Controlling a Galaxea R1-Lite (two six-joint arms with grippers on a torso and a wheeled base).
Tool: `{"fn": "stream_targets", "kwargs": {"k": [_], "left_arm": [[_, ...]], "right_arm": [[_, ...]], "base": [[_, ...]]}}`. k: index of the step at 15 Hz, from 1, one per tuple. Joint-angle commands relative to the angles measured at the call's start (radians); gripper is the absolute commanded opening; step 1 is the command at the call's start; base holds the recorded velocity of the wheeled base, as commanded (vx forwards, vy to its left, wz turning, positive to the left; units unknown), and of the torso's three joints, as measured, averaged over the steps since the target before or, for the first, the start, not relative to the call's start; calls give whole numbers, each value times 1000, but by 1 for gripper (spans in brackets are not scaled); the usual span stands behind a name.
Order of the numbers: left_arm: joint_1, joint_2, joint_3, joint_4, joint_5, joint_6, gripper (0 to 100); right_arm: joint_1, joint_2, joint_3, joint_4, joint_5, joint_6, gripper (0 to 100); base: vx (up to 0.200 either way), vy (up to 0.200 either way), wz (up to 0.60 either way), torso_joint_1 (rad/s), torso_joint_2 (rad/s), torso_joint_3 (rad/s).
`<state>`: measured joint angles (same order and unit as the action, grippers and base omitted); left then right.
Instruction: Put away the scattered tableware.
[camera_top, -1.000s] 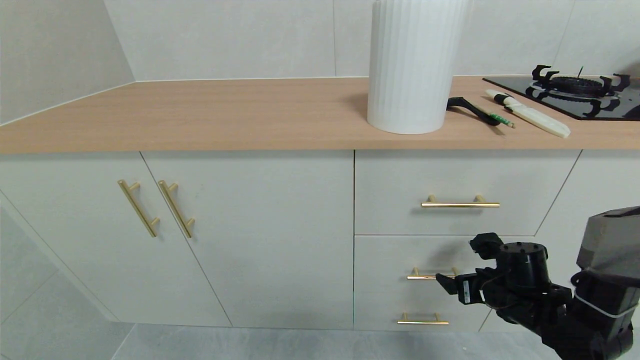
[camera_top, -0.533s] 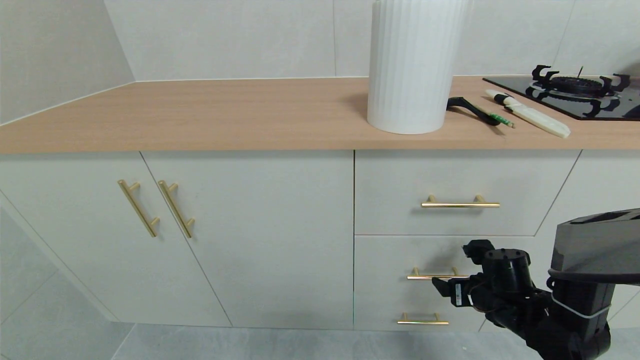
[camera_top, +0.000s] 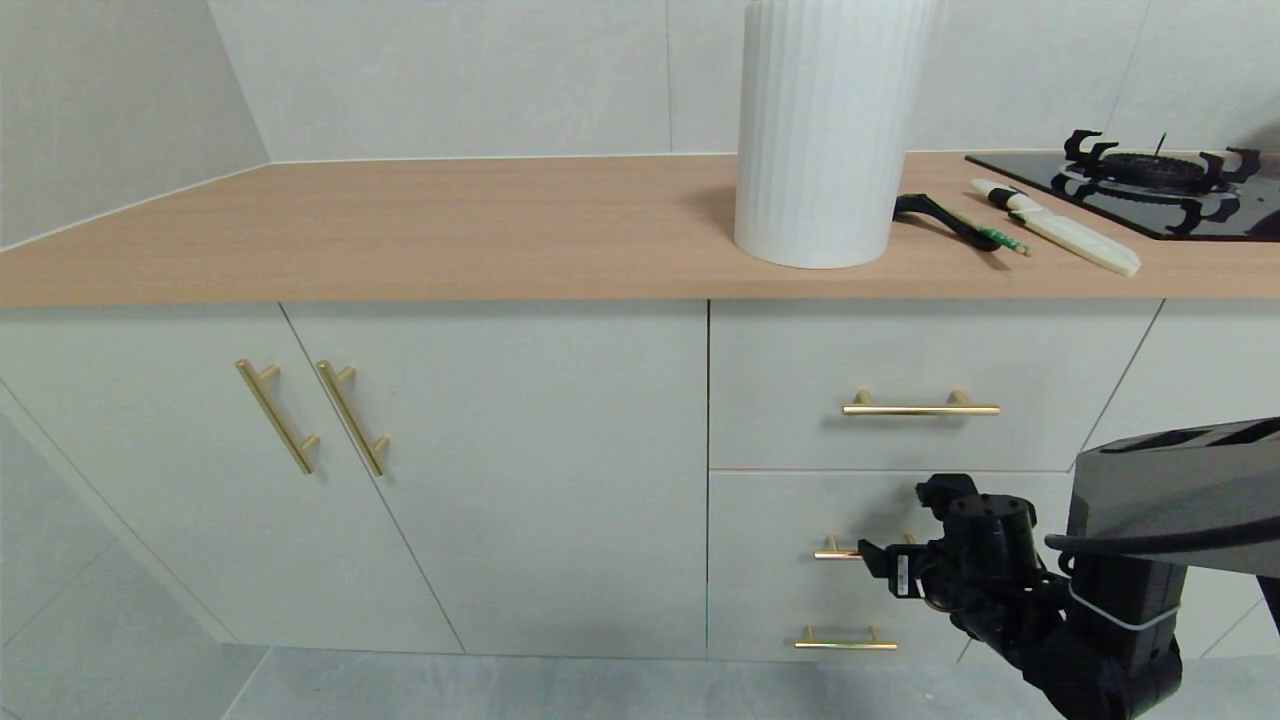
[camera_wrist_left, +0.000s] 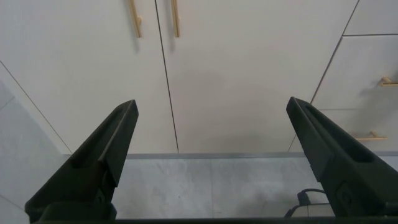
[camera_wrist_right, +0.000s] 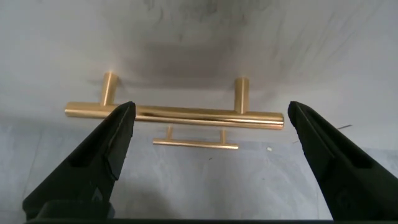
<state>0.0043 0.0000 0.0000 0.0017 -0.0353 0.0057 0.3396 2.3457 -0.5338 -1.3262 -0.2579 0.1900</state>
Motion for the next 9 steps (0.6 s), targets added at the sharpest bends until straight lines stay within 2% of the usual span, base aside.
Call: {"fn": "stream_targets", "kwargs": {"k": [1,9], "left_arm": [[0,0,0,0,0,0,100],[0,0,0,0,0,0,100]], "right_arm": [[1,43,-12,-16,-18,-1,100],[3,56,-3,-7,-20,-12,100]], "base": [[0,0,0,0,0,0],[0,0,0,0,0,0]]}}
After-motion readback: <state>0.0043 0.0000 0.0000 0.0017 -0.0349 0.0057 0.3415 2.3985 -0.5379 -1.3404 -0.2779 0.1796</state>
